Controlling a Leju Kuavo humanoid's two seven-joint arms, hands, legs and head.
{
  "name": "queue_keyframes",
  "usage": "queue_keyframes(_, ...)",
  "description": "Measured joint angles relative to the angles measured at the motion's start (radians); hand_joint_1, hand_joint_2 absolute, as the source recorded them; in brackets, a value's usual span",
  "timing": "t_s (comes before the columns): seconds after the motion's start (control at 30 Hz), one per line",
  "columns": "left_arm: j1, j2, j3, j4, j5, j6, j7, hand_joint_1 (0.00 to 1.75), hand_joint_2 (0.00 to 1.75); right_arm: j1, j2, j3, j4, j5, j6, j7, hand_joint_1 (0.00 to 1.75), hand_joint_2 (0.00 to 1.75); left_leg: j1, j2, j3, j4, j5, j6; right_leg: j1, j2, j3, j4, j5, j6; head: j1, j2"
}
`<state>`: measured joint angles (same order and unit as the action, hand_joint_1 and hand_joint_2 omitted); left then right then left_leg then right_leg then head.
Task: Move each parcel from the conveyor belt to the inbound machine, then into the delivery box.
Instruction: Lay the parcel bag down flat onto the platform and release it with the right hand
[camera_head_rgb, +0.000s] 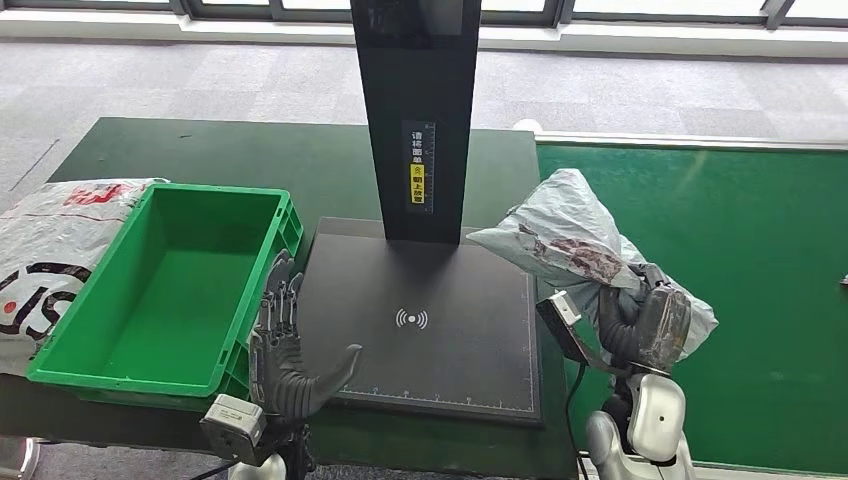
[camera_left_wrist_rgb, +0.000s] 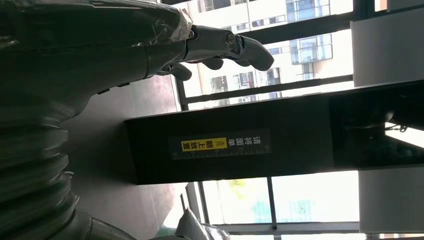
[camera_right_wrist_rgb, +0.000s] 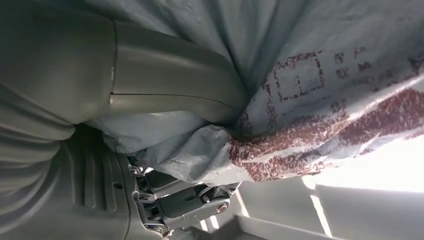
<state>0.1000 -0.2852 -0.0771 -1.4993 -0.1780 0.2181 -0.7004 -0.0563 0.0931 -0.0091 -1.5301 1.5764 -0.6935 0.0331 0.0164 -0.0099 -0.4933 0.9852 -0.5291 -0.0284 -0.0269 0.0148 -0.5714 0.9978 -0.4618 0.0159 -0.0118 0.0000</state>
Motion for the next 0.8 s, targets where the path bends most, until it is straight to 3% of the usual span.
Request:
queue_keyframes(0.23,-0.002,0.001,0.000,0.010,0.011,0.009,0.000,0.00,1.75,0.000,0.029,0.072,-0.011,-0.001,0.009,-0.042,1.75,1.75,0.000,0.000,0.000,0.000,0.000,0.000,0.000,0.000,0.000,0.000,0.000,0.000,0.000,0.000)
queue_keyframes(0.63,-0.002,0.001,0.000,0.016,0.011,0.009,0.000,0.00,1.75,-0.001,0.041,0.092,-0.011,-0.006,0.014,-0.045,1.75,1.75,0.000,0.000,0.003,0.000,0.000,0.000,0.000,0.000,0.000,0.000,0.000,0.000,0.000,0.000)
queue_keyframes(0.8,-0.004,0.002,0.000,0.019,0.014,0.009,0.000,0.00,1.75,-0.001,0.071,0.136,-0.004,-0.056,0.100,-0.105,1.75,1.75,0.000,0.001,0.000,0.000,0.000,-0.001,0.000,0.001,-0.001,0.000,0.000,0.000,0.000,0.000)
